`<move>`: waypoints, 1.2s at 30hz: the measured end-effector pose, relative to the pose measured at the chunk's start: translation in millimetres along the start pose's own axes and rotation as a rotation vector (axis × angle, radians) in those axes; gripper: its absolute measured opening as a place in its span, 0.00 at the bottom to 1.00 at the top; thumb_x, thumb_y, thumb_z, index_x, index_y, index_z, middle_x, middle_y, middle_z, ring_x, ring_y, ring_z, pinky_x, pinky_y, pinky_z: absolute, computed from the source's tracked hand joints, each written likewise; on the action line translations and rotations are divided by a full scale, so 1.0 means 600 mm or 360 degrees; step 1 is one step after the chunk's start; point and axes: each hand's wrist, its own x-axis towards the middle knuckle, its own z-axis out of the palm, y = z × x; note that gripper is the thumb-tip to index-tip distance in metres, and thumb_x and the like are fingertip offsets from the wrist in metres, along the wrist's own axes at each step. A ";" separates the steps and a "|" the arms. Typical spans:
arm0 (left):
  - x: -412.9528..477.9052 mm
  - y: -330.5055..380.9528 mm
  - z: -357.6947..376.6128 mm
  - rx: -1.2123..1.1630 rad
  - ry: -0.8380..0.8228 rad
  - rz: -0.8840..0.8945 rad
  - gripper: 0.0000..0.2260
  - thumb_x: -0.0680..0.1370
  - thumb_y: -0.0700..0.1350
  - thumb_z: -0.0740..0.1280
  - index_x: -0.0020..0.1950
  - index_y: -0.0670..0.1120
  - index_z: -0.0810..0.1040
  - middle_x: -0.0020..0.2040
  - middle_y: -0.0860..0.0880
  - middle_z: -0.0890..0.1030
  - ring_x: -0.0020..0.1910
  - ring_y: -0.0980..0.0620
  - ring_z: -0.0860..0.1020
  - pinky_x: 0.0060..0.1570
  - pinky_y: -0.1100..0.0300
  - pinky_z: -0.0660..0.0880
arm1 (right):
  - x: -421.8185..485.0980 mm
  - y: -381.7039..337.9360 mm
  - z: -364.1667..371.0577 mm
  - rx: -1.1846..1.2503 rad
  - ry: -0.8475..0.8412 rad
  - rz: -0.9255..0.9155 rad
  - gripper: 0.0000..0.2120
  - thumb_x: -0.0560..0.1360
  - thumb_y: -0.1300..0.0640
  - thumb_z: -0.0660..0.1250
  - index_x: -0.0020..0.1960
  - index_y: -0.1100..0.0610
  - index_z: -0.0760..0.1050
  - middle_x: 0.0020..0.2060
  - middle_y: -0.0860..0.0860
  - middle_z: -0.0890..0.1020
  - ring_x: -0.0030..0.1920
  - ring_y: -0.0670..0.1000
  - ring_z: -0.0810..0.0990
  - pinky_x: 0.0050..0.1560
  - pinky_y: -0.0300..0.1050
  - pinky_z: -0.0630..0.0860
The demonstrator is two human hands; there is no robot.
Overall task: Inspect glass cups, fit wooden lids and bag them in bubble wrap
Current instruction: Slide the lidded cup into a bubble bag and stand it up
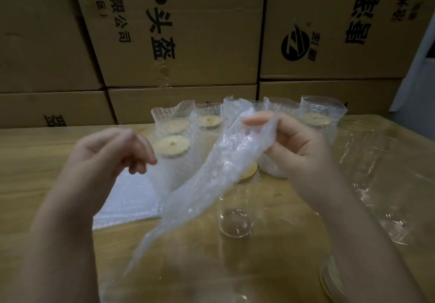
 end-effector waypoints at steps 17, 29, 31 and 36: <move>0.016 0.013 0.130 0.0245 -0.0594 -0.0572 0.10 0.74 0.56 0.68 0.44 0.51 0.83 0.44 0.51 0.85 0.45 0.54 0.84 0.38 0.64 0.78 | -0.001 0.022 0.014 -0.0225 -0.0264 0.0570 0.24 0.65 0.33 0.62 0.58 0.40 0.74 0.43 0.34 0.81 0.44 0.33 0.79 0.39 0.25 0.72; 0.020 0.039 0.140 0.0487 -0.0326 -0.0671 0.10 0.74 0.51 0.68 0.39 0.46 0.82 0.36 0.53 0.84 0.33 0.55 0.83 0.32 0.66 0.77 | -0.008 0.019 0.041 -0.0369 -0.0221 0.0470 0.06 0.67 0.48 0.69 0.39 0.49 0.77 0.36 0.45 0.84 0.39 0.47 0.82 0.44 0.48 0.80; 0.021 0.043 0.136 0.0545 -0.0243 -0.0673 0.04 0.73 0.45 0.67 0.41 0.47 0.80 0.38 0.53 0.85 0.33 0.56 0.82 0.32 0.64 0.78 | -0.005 0.023 0.037 -0.0374 -0.0144 0.0467 0.05 0.70 0.51 0.71 0.39 0.49 0.76 0.35 0.44 0.82 0.36 0.46 0.81 0.42 0.46 0.80; 0.015 0.047 0.130 0.1003 0.0191 -0.0610 0.06 0.72 0.42 0.65 0.45 0.52 0.72 0.37 0.52 0.81 0.35 0.53 0.80 0.35 0.49 0.78 | 0.000 0.029 0.022 -0.0362 0.0165 0.0476 0.07 0.73 0.58 0.69 0.39 0.49 0.73 0.30 0.42 0.77 0.32 0.42 0.75 0.36 0.41 0.73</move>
